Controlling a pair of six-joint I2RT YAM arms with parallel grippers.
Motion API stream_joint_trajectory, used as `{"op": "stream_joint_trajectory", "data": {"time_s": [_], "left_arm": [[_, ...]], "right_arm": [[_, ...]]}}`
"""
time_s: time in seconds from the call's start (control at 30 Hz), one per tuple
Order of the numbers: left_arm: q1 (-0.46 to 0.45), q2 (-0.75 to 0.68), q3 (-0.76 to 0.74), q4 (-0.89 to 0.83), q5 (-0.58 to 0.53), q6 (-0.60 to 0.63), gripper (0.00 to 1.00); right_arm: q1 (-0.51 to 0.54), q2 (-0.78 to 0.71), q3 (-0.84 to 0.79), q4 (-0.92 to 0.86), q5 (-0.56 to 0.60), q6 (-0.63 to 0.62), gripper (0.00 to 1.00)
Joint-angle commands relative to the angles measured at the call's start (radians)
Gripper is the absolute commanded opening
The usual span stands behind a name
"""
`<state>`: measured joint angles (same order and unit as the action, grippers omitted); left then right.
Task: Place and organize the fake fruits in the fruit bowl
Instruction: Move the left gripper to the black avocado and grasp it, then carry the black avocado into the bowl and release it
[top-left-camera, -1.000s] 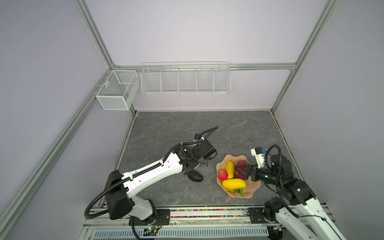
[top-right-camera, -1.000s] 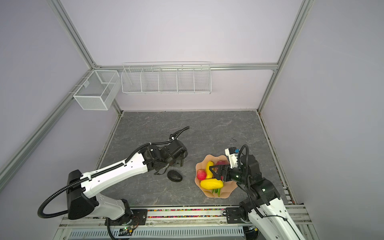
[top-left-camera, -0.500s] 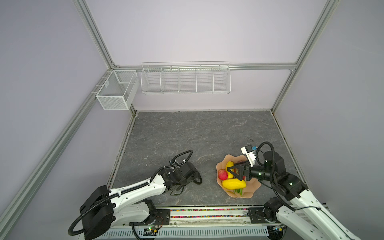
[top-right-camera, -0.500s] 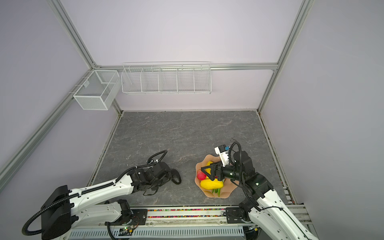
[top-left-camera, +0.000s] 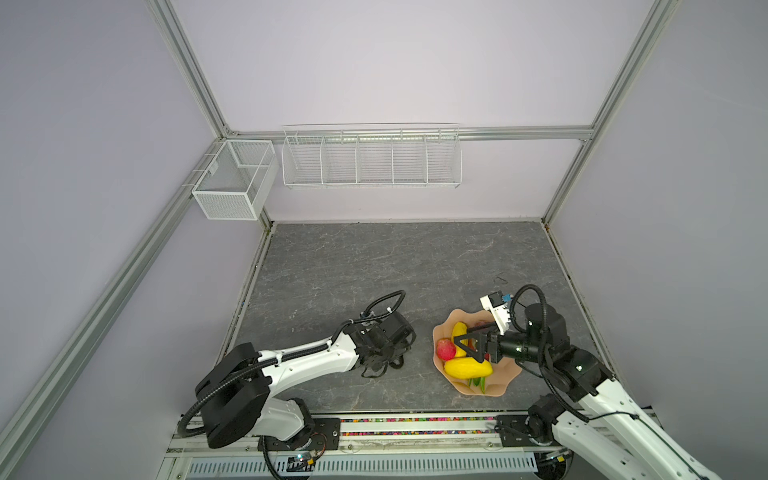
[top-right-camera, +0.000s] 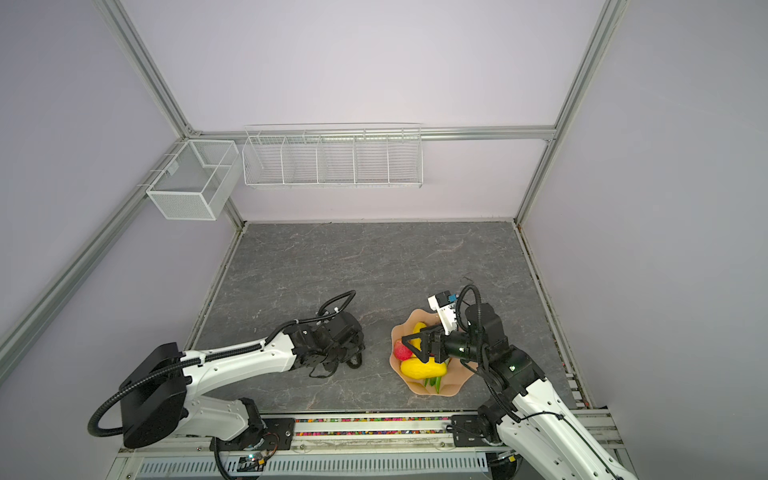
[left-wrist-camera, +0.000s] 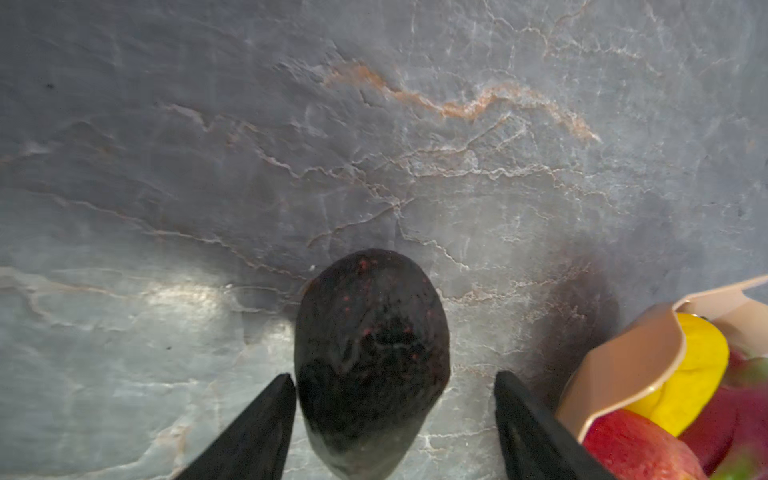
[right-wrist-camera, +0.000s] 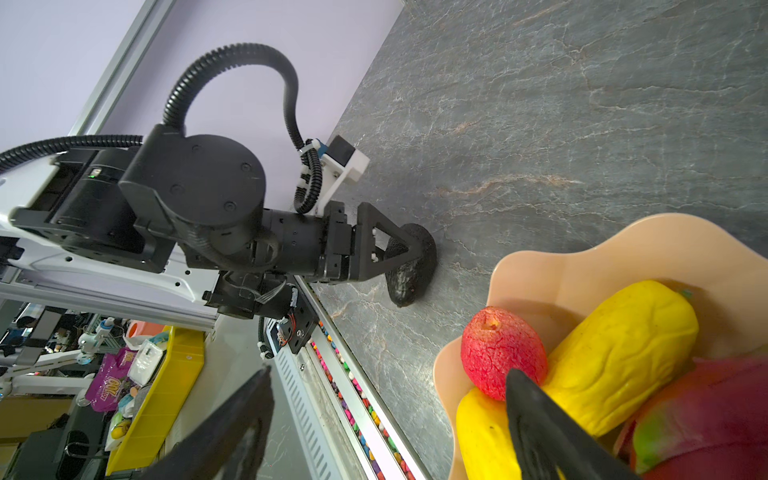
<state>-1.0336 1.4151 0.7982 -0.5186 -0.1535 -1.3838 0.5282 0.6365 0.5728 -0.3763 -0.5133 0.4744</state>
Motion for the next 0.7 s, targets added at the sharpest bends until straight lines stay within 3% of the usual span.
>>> {"op": "stream_joint_trajectory", "data": {"time_s": [0.0, 0.17, 0.4, 0.57, 0.67], "left_arm": [[-0.002, 0.059, 0.054, -0.043, 0.004, 0.024, 0.72], [-0.002, 0.167, 0.135, -0.132, 0.007, 0.082, 0.66], [0.0, 0.171, 0.166, -0.168, -0.014, 0.155, 0.51], [0.0, 0.088, 0.268, -0.248, -0.102, 0.291, 0.46], [0.0, 0.067, 0.34, -0.252, -0.09, 0.423, 0.46]], "right_arm": [[0.008, -0.015, -0.017, -0.003, 0.006, -0.023, 0.88], [0.008, -0.026, -0.014, -0.031, 0.019, -0.024, 0.88], [-0.013, -0.031, -0.003, -0.088, 0.104, 0.014, 0.89], [-0.117, -0.083, -0.03, -0.155, 0.133, 0.071, 0.89], [-0.175, -0.131, -0.043, -0.205, 0.128, 0.081, 0.89]]}}
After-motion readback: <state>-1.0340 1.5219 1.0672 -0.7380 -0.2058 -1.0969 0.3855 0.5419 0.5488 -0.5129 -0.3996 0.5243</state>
